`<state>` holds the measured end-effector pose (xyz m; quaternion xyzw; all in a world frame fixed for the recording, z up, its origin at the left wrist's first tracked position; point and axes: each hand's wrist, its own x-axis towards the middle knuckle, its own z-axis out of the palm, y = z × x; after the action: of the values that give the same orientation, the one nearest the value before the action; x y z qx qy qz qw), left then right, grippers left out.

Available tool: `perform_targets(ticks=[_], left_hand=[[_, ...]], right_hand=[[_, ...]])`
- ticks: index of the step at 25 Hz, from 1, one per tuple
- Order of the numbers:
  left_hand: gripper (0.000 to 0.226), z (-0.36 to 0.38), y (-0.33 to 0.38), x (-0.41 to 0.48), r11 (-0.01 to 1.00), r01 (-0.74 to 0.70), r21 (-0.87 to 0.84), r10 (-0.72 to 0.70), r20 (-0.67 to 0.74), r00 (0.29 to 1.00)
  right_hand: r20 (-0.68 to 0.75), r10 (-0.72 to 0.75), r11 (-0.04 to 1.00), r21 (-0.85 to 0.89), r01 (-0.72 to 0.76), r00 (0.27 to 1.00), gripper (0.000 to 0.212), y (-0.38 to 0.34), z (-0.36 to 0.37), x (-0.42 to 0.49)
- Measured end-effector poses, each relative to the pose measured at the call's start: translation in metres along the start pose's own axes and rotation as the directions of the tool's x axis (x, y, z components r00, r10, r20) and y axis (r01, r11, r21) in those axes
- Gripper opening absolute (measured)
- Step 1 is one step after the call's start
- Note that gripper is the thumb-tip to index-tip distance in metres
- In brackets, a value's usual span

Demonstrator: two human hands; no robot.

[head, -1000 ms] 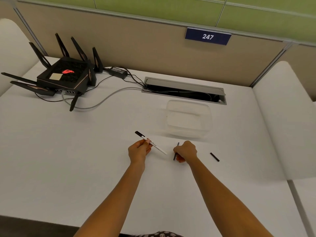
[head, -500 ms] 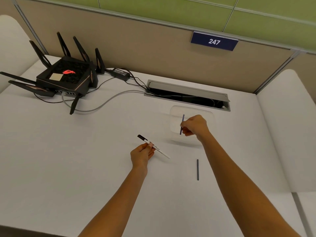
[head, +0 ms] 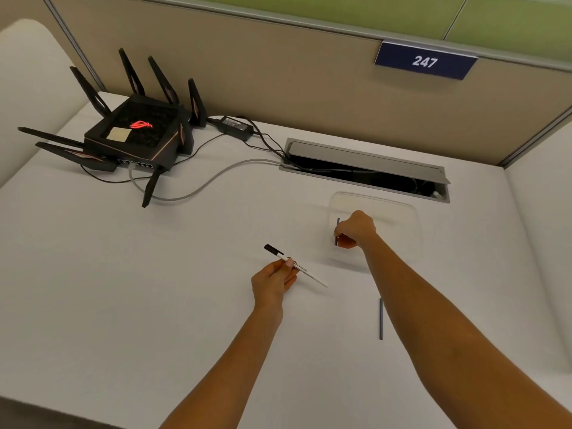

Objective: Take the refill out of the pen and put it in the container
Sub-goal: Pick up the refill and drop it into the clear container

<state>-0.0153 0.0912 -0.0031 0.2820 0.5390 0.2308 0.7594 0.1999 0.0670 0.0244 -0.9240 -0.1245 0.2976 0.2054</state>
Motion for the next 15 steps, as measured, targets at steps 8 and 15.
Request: perform_targets(ticks=[8,15], left_hand=[[0.023,-0.002,0.004,-0.004,1.000,-0.004,-0.010,0.004,0.003,1.000],[0.024,0.003,0.007,-0.012,1.000,-0.015,-0.025,0.016,0.029,0.999]], right_hand=[[-0.002,-0.011,0.996,-0.090,0.011,1.000,0.032,0.009,0.006,0.008],[-0.158,-0.026,0.981,0.184,0.055,0.987,0.023,0.016,-0.043,-0.015]])
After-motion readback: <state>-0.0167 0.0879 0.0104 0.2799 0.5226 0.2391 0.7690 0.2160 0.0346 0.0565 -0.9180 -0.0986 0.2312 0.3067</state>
